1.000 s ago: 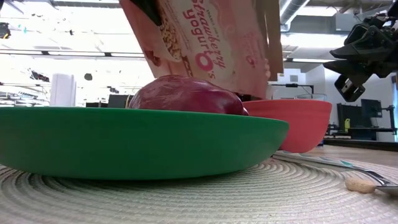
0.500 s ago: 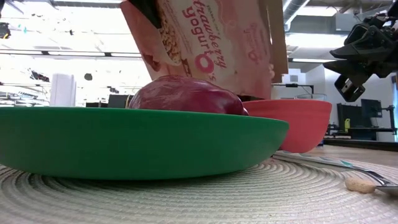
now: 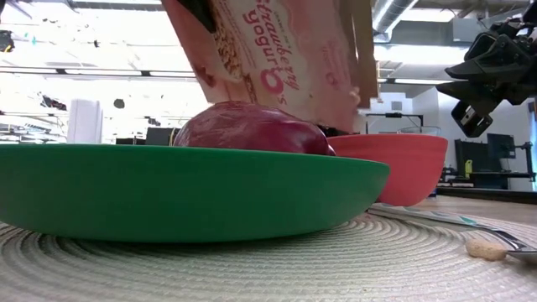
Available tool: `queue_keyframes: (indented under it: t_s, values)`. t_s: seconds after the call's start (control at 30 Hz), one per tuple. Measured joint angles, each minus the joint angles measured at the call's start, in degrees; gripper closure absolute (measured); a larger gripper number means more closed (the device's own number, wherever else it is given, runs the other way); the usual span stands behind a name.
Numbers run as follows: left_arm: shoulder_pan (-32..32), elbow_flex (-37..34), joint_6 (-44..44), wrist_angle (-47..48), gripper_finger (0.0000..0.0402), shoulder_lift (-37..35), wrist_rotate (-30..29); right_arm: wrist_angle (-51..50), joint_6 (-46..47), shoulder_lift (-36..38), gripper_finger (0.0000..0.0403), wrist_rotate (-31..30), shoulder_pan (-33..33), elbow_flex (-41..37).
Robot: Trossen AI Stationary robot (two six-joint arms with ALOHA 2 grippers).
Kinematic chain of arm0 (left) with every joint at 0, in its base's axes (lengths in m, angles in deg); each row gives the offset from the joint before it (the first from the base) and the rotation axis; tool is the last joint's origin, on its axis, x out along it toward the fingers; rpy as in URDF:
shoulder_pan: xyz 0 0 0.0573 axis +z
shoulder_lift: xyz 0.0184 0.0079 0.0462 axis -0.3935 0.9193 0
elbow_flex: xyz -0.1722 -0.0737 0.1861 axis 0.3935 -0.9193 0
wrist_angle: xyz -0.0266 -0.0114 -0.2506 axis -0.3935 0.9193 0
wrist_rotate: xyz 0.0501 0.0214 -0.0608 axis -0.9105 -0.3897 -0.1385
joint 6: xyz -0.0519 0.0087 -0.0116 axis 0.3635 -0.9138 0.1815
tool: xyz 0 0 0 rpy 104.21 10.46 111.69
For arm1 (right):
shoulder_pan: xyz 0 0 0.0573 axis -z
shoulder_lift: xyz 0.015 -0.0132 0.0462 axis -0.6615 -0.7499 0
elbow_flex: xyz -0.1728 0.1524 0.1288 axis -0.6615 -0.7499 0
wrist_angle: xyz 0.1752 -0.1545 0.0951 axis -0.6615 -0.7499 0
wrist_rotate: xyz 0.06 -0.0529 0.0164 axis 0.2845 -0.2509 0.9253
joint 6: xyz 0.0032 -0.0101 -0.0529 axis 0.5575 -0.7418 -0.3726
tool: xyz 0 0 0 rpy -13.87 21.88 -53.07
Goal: Arrange a breakfast setting
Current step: Pour the cereal from the cereal box into the orange bowl
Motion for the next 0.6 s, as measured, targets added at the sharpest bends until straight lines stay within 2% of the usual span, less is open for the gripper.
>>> queue_keyframes:
  t_s: [0.1, 0.3, 0.43, 0.6]
  values:
    - [-0.3, 0.0, -2.2, -0.4, 0.0277, -0.1, -3.5, 0.0, 0.0, 0.0, 0.0280, 0.0, 0.0, 0.0]
    - [-1.2, 0.0, -1.7, 0.2, 0.0277, 0.0, -3.1, 0.0, 0.0, 0.0, 0.0280, 0.0, 0.0, 0.0]
    - [-2.0, 0.0, -3.3, 0.1, 0.0277, 0.0, -5.9, 0.0, 0.0, 0.0, 0.0280, 0.0, 0.0, 0.0]
    - [-1.8, 0.0, -3.9, 0.1, 0.0277, 0.0, -6.5, 0.0, 0.0, 0.0, 0.0280, 0.0, 0.0, 0.0]
